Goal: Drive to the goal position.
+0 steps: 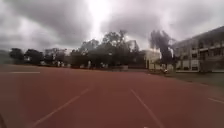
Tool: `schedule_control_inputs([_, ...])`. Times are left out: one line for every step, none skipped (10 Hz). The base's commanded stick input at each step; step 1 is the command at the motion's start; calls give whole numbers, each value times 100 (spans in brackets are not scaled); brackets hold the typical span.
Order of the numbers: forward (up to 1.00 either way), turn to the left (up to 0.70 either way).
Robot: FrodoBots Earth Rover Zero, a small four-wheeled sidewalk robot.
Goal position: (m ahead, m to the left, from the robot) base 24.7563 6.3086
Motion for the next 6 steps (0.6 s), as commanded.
schedule_control_inputs([70,0])
schedule_control_inputs([70,0])
schedule_control_inputs([70,0])
schedule_control_inputs([70,0])
schedule_control_inputs([70,0])
schedule_control_inputs([70,0])
